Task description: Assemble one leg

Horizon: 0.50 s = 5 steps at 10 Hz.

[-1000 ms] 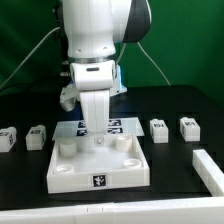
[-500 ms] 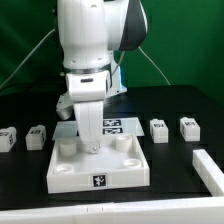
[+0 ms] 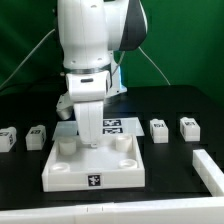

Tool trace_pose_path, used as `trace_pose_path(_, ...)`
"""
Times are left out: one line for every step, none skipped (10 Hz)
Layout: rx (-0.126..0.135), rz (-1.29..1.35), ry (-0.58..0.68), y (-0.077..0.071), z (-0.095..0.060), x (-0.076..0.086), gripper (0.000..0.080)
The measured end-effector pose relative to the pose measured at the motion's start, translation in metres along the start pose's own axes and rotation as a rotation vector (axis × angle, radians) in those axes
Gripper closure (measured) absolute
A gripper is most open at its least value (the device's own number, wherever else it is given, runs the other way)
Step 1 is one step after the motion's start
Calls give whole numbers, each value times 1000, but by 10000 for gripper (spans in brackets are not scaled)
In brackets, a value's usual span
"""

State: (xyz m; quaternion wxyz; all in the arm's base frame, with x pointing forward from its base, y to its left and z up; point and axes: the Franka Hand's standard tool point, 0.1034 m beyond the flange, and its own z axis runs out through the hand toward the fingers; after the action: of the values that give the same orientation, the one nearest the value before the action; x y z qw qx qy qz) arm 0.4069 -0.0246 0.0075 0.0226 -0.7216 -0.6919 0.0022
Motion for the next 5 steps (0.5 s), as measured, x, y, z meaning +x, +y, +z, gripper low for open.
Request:
trace_pose_path(-1, 0, 0, 0, 0, 0, 742)
trace_pose_path(-1, 0, 0, 0, 0, 0, 742)
trace_pose_path(-1, 0, 0, 0, 0, 0, 742)
trace_pose_path(-2, 0, 0, 0, 0, 0, 742)
trace_pose_path(-2, 0, 0, 0, 0, 0, 742)
